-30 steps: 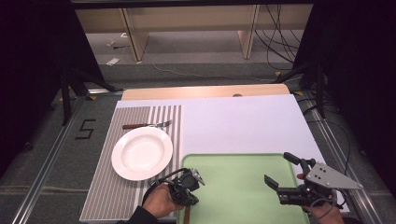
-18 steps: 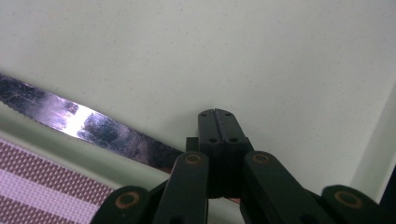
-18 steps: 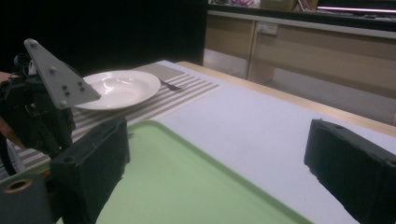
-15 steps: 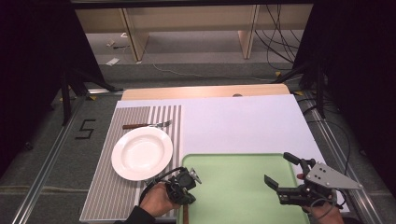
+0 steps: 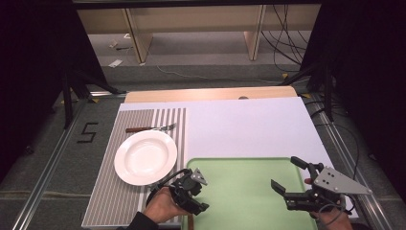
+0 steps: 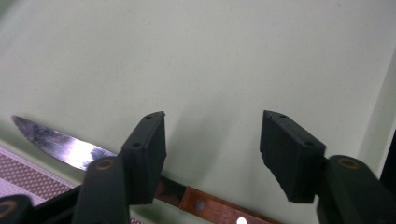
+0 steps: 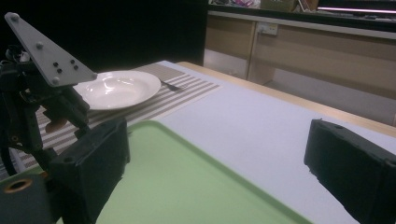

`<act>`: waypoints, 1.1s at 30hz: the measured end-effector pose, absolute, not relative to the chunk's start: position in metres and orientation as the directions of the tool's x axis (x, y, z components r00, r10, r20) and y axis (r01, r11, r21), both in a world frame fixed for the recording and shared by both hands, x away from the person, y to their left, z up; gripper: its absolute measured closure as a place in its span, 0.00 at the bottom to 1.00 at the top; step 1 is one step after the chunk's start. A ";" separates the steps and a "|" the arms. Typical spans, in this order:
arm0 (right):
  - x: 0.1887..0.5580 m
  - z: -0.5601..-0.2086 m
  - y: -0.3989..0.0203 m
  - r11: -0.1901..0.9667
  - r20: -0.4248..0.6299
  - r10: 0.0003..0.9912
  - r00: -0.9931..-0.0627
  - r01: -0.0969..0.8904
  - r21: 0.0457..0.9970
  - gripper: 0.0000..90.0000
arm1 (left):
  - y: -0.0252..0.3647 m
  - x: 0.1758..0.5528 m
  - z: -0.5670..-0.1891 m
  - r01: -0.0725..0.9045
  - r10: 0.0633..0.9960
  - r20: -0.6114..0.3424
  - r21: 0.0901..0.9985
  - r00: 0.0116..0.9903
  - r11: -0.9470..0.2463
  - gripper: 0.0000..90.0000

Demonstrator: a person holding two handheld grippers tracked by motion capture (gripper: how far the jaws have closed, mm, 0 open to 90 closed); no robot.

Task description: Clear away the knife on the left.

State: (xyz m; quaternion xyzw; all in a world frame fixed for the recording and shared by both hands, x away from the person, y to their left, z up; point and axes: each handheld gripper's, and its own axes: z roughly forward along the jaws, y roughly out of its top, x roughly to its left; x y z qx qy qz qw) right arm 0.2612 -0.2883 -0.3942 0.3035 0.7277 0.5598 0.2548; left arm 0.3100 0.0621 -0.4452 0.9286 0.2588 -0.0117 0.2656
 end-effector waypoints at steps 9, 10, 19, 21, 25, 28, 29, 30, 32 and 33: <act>0.261 -0.394 -0.288 0.189 -0.031 0.725 -0.688 0.156 0.969 0.09 | 0.071 0.305 -0.433 0.437 0.475 -0.118 0.625 0.872 -0.647 0.29; 0.261 -0.394 -0.288 0.189 -0.031 0.725 -0.688 0.156 0.969 0.09 | 0.073 0.305 -0.432 0.435 0.481 -0.117 0.643 0.869 -0.630 0.28; 0.261 -0.394 -0.288 0.191 -0.031 0.725 -0.688 0.156 0.969 0.09 | 0.087 0.302 -0.424 0.402 0.504 -0.121 0.767 0.855 -0.500 0.27; 0.261 -0.394 -0.288 0.191 -0.032 0.724 -0.689 0.156 0.969 0.09 | 0.090 0.301 -0.422 0.395 0.507 -0.121 0.786 0.853 -0.475 0.27; 0.261 -0.394 -0.288 0.193 -0.032 0.723 -0.690 0.158 0.968 0.09 | 0.096 0.299 -0.421 0.383 0.525 -0.120 0.819 0.843 -0.428 0.26; 0.261 -0.394 -0.288 0.193 -0.033 0.723 -0.690 0.156 0.969 0.09 | 0.102 0.298 -0.419 0.376 0.524 -0.134 0.842 0.841 -0.387 0.26; 0.261 -0.394 -0.288 0.193 -0.032 0.723 -0.690 0.157 0.969 0.09 | 0.103 0.298 -0.418 0.373 0.521 -0.142 0.851 0.842 -0.370 0.26; 0.261 -0.394 -0.288 0.193 -0.032 0.723 -0.690 0.158 0.968 0.09 | 0.105 0.298 -0.417 0.368 0.521 -0.146 0.859 0.841 -0.354 0.25; 0.261 -0.394 -0.287 0.192 -0.033 0.724 -0.689 0.155 0.969 0.09 | 0.108 0.296 -0.415 0.361 0.519 -0.147 0.869 0.842 -0.338 0.24; 0.261 -0.394 -0.287 0.192 -0.034 0.724 -0.689 0.155 0.969 0.09 | 0.108 0.296 -0.415 0.353 0.522 -0.142 0.875 0.841 -0.332 0.23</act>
